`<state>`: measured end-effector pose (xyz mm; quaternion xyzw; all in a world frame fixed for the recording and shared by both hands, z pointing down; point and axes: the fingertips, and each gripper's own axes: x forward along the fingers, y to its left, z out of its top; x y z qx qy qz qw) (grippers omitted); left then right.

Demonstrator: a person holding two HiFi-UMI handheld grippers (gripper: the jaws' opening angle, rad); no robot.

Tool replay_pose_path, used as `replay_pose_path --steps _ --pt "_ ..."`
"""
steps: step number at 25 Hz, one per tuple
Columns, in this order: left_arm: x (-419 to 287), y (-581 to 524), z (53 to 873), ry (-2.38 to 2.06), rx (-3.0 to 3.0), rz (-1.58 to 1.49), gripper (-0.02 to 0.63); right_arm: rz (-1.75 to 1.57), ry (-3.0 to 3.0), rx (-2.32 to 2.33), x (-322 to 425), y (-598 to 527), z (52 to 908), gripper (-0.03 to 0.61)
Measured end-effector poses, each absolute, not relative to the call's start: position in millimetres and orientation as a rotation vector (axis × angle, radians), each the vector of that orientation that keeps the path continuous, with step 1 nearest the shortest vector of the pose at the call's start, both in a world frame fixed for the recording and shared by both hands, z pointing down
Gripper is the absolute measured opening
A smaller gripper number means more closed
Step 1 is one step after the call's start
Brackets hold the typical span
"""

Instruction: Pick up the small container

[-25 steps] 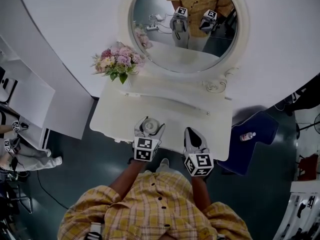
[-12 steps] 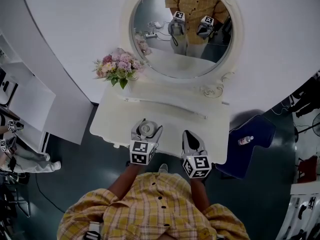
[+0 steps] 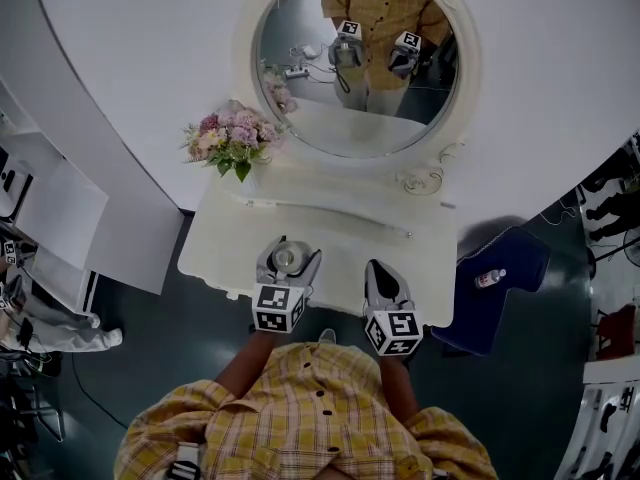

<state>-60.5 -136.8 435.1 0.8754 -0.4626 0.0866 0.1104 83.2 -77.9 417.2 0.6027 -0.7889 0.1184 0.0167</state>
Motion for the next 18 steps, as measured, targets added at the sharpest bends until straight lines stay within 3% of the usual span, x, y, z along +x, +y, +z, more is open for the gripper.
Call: replay_pose_path --steps 18 --pt "-57.3 -139.2 441.1 -1.354 2.594 0.259 0.344 0.365 -2.461 1.895 89.2 -91.3 414.8 0.002"
